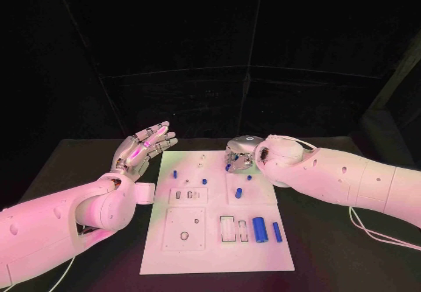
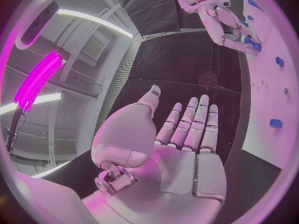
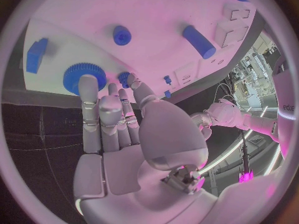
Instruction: Assemble the parts on the task board
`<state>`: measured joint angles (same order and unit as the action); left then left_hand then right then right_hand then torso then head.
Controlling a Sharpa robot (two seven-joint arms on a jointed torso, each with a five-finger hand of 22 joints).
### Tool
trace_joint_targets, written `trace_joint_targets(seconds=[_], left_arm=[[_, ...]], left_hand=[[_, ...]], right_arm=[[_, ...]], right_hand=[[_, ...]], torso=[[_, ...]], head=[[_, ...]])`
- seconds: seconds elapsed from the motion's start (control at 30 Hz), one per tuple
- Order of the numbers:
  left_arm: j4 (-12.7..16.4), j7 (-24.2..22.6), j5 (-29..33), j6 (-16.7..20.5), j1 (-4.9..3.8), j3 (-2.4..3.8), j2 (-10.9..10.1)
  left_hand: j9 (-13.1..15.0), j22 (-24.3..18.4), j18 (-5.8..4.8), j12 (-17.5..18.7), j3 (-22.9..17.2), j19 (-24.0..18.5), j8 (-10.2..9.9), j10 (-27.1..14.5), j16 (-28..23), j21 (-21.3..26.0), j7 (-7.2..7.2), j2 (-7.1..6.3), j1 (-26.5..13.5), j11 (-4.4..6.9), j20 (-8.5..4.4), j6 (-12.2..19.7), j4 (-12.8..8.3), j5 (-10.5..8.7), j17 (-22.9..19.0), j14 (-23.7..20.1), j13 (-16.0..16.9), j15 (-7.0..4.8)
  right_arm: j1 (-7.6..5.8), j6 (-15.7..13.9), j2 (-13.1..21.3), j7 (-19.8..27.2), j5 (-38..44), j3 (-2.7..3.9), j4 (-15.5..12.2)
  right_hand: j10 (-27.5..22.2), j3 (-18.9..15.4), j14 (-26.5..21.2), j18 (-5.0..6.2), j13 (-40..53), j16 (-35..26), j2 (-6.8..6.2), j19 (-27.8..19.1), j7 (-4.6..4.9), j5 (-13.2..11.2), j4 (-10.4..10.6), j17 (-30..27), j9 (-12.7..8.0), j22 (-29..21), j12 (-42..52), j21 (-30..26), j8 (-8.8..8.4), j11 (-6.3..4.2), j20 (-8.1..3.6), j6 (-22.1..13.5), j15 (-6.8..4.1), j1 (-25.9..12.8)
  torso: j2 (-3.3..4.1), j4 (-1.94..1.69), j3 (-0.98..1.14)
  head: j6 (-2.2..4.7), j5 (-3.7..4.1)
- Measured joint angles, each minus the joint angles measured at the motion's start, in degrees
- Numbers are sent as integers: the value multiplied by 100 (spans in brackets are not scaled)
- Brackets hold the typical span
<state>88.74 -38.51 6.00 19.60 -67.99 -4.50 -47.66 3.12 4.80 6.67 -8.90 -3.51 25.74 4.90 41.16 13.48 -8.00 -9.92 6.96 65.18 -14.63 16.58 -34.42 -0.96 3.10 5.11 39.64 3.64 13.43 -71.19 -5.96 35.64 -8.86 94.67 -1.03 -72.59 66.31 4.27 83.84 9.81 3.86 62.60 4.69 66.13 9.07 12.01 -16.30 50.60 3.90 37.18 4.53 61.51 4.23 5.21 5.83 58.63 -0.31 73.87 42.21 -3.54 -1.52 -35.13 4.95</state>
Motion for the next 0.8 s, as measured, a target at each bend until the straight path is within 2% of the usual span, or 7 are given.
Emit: trace_joint_targets(seconds=[0.13, 0.2, 0.33, 0.37, 0.43, 0.67, 0.8], left_arm=[[-16, 0, 8, 3, -1, 0, 11], [-20, 0, 11, 5, -3, 0, 13], [-31, 0, 17, 6, -4, 0, 17], [-32, 0, 18, 6, -5, 0, 19], [-37, 0, 20, 6, -6, 0, 23], [-60, 0, 26, 4, -6, 0, 32], [-69, 0, 28, 3, -7, -1, 25]], left_hand=[[0, 6, 0, 0, 16, 21, 0, 0, 0, 0, 0, 0, 0, 0, 21, 0, -16, 0, -3, 0, 0, 0], [0, 6, 0, 0, 16, 21, 0, 0, 0, 0, 0, 0, 0, 0, 21, 0, -16, 0, -5, 0, 0, 0], [0, 6, 0, 0, 16, 21, 0, 0, 0, 0, 0, 0, 0, 0, 21, 0, -16, 0, -5, 0, 0, 0], [0, 6, 0, 0, 16, 21, 0, 0, 0, 0, 0, 0, 0, 0, 21, 0, -16, 0, -5, 0, 0, 0], [-1, 6, 0, 1, 16, 21, 0, 0, 0, 0, 0, 0, 0, 0, 21, 0, -16, 0, -5, 0, 0, 0], [0, 6, -1, 2, 16, 21, 0, 0, 0, 0, 0, 0, 0, 0, 21, 0, -16, 0, -5, 0, -1, 0], [0, 5, 0, 2, 16, 21, 0, 0, 0, 0, 0, 0, 0, 0, 21, 0, -16, 0, -5, 0, 0, 0]], right_arm=[[0, 60, -40, 15, -11, -1, 29], [0, 83, -54, 23, -15, -1, 39], [0, 126, -77, 39, -21, 0, 58], [-1, 136, -83, 43, -22, 2, 67], [-8, 159, -103, 50, -25, 5, 91], [-14, 175, -136, 66, -1, 10, 133], [-8, 63, -118, 76, 73, 1, 103]], right_hand=[[6, 120, 0, 1, 0, 123, 0, 23, -18, -33, -2, 136, 0, 141, 0, 124, 0, -5, 23, 59, 0, 0], [54, 188, 0, 1, 0, 200, 53, 56, -26, -50, -9, 222, 0, 237, 0, 195, 0, -44, -9, 113, 0, 10], [117, 323, 0, 1, 0, 315, 77, 97, -35, -137, -4, 350, -1, 392, 0, 313, 21, -51, -10, 169, 0, 33], [143, 370, 0, -7, 0, 357, 85, 123, -37, -171, -6, 399, 1, 450, 0, 359, 21, -46, -8, 184, 0, 41], [157, 446, 0, -94, -2, 421, 100, 157, -40, -214, -10, 470, 2, 544, 0, 427, 21, -51, -11, 188, 0, 56], [291, 734, 0, -93, -9, 517, 130, 177, -58, -271, -25, 579, 6, 715, -23, 563, 44, -82, -31, 326, 0, 87], [344, 1041, 0, -94, -9, 578, 78, 177, -14, -321, -15, 624, 13, 794, -56, 656, 42, -32, -31, 373, 0, 181]], torso=[[5, -7, -1], [7, -9, -2], [10, -13, -2], [10, -15, -2], [13, -20, -4], [16, -27, -5], [17, -27, -5]], head=[[-14, 28], [-18, 30], [-22, 30], [-27, 30], [-38, 30], [-52, 43], [-37, 32]])
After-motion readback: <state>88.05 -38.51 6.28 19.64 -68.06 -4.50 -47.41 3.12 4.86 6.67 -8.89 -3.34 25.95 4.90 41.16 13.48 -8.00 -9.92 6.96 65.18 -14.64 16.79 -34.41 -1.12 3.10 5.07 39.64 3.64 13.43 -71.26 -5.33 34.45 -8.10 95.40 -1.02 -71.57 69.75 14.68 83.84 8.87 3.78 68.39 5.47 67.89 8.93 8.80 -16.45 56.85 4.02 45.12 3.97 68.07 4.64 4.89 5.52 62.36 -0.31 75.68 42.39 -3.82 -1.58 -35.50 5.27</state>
